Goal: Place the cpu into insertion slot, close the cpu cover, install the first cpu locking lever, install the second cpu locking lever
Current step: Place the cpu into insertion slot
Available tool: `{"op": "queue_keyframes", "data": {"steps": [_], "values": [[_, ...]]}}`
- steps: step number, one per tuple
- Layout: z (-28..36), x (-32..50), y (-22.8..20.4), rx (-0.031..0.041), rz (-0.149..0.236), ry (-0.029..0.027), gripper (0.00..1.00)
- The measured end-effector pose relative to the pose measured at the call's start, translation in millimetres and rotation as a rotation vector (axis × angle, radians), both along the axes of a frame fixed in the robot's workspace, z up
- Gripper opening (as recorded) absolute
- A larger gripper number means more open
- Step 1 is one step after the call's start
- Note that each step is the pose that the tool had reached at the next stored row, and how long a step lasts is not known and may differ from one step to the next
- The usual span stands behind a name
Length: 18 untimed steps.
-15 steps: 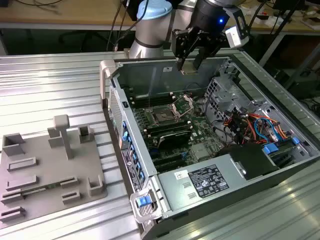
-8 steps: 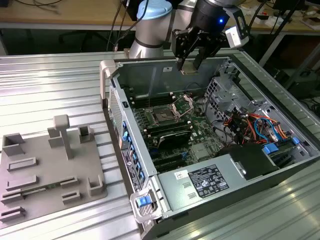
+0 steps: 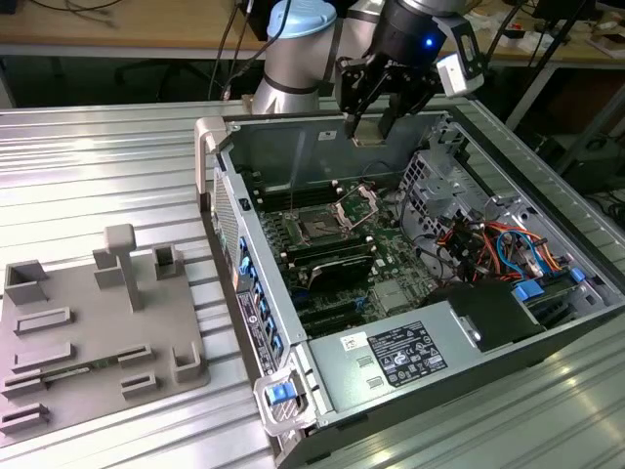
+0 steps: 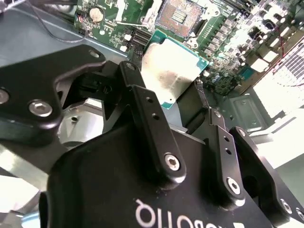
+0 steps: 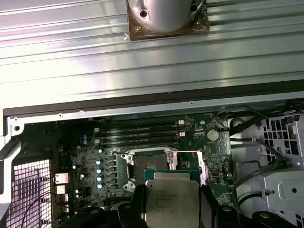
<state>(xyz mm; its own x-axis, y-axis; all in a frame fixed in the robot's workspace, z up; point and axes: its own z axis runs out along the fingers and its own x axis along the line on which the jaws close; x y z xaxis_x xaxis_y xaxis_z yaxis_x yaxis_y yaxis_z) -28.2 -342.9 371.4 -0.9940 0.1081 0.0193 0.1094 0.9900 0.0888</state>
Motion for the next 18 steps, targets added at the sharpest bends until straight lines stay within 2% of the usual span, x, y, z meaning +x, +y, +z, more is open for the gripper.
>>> {"op": "queue_keyframes", "data": {"steps": [7, 12, 18], "values": [[-3.3, -0.6, 0.0, -0.0001, -0.071, 0.0001, 0.55], [-3.9, -1.6, 0.0, -0.0001, -0.079, 0.0001, 0.55], [-5.8, -2.0, 0.0, -0.0002, -0.145, 0.0000, 0.55]]}}
